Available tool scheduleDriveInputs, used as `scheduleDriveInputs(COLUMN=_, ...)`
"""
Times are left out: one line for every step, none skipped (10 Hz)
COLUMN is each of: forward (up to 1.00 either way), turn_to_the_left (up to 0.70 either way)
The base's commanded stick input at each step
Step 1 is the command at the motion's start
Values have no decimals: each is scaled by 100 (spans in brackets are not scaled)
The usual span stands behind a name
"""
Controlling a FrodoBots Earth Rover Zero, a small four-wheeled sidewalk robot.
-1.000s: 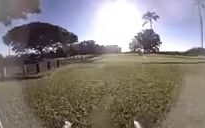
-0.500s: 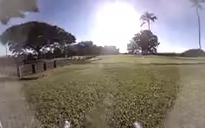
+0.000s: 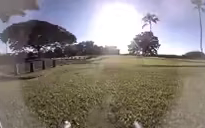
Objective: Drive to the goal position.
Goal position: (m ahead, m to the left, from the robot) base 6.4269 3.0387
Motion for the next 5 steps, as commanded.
scheduleDriveInputs(forward=45, turn_to_the_left=0)
scheduleDriveInputs(forward=45, turn_to_the_left=0)
scheduleDriveInputs(forward=45, turn_to_the_left=0)
scheduleDriveInputs(forward=45, turn_to_the_left=0)
scheduleDriveInputs(forward=45, turn_to_the_left=0)
